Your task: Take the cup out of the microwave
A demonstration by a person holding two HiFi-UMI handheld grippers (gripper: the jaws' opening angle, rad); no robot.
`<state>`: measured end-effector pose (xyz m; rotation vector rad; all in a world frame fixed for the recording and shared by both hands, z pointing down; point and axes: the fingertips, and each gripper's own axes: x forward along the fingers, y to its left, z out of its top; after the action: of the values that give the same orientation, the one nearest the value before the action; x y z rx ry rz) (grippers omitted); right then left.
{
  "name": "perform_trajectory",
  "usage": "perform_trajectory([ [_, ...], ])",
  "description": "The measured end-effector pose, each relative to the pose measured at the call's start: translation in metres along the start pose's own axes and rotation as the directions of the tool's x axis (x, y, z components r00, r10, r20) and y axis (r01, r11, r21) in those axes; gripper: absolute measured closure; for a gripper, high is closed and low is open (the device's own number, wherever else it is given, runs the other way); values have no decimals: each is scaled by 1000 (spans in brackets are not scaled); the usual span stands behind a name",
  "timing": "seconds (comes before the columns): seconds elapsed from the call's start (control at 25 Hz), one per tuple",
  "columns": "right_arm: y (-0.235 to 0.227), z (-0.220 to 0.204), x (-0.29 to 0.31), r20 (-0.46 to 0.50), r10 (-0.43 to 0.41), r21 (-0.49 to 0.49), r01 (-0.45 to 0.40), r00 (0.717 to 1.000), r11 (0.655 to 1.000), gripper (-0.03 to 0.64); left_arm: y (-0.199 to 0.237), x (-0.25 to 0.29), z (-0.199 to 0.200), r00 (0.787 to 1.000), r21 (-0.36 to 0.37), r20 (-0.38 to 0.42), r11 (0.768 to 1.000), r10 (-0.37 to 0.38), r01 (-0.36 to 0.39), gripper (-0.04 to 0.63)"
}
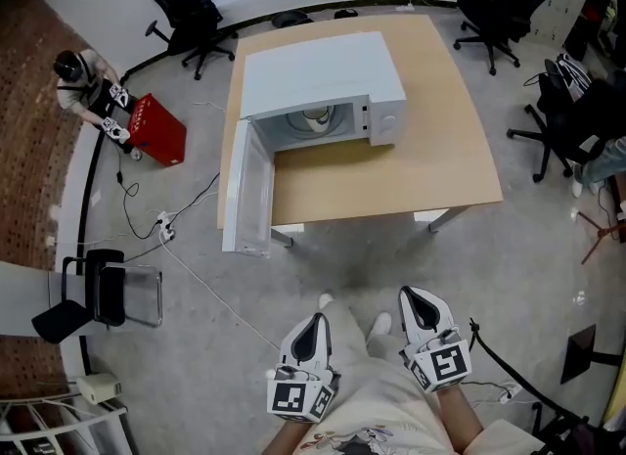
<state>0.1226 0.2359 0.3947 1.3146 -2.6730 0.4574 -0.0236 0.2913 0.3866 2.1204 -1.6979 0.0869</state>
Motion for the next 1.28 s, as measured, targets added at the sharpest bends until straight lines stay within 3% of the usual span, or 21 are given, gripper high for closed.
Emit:
perform_trajectory([
  [0.24, -11, 4, 60, -24, 4, 24, -4, 1000, 1000, 609, 44, 52, 17, 999, 12, -8, 999, 34, -34, 592],
  [0.56, -28, 39, 185, -21, -74, 9, 74, 997, 997, 609, 114, 150, 77, 999, 44, -9, 998, -54, 54, 592],
  [0.8, -46, 72, 236, 17, -117, -1, 117, 993, 993, 609, 127, 206, 99, 994, 72, -31, 992, -104, 106, 592],
  [1.2, -77, 78, 274, -3, -54, -42, 54, 999, 998, 609, 136, 271, 100, 999, 85, -28, 996, -19, 22, 589],
  [1.28, -86, 76, 279, -10, -50, -41, 50, 999, 998, 609, 142, 293, 94, 1000, 81, -27, 997, -1, 4, 505],
])
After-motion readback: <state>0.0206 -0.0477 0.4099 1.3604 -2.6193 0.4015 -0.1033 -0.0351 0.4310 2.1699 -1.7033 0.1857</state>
